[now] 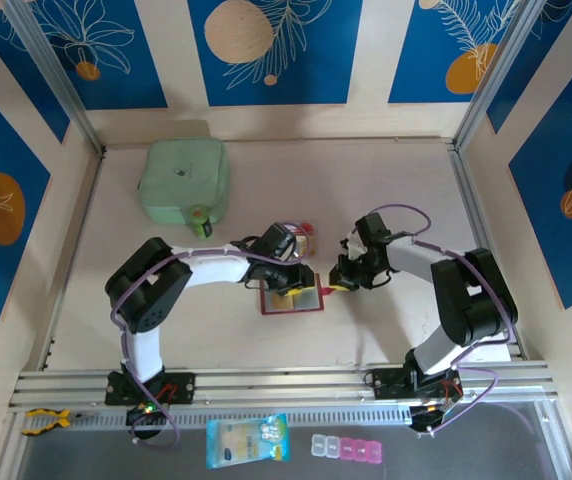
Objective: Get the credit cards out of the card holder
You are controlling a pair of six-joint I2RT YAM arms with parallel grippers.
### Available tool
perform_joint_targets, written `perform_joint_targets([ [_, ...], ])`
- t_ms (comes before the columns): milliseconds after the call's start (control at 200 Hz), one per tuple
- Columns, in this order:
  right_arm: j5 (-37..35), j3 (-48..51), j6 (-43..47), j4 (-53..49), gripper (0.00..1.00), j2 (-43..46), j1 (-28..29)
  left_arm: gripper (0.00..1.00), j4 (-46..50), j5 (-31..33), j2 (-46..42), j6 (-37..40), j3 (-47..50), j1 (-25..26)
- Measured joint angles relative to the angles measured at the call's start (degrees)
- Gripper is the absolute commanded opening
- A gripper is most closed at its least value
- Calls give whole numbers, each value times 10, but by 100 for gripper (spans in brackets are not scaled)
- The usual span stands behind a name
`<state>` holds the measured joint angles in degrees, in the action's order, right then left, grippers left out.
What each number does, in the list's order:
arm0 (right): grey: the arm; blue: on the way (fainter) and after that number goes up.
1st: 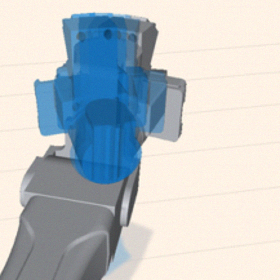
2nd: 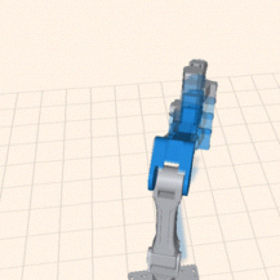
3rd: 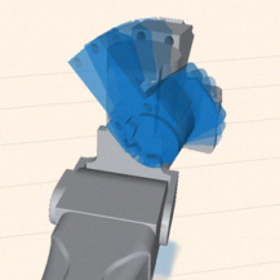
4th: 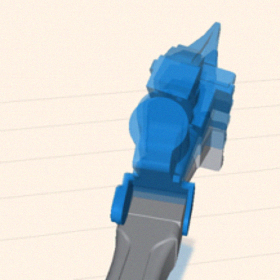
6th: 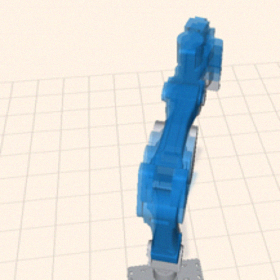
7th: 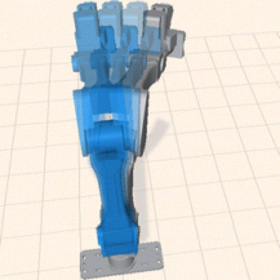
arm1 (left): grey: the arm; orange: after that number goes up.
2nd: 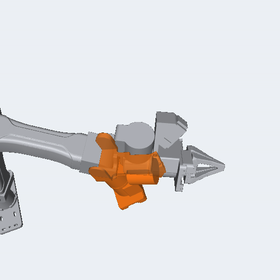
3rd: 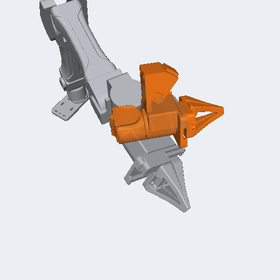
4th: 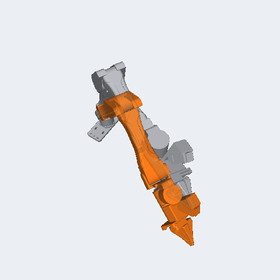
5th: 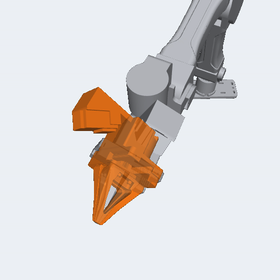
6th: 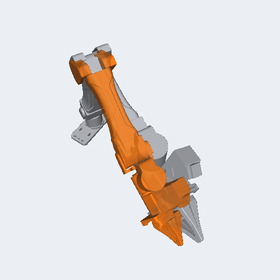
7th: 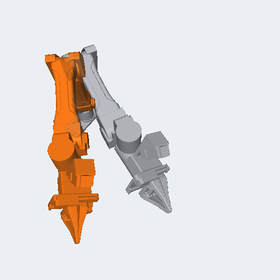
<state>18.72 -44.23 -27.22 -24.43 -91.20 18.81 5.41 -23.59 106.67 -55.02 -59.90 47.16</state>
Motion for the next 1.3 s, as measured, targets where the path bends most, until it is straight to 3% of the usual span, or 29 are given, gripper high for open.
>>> perform_joint_targets([
  [315,4,-8,-14,11,6,-20,49,42,17,24,-47,0,47,-1],
  [755,-12,-17,-17,11,6,-22,52,41,29,47,-117,24,55,-14],
  [1065,-31,-26,-21,-18,17,-16,57,38,58,74,-189,51,106,-48],
  [1300,-79,-59,-22,-73,20,36,72,30,61,76,-226,56,176,-80],
])
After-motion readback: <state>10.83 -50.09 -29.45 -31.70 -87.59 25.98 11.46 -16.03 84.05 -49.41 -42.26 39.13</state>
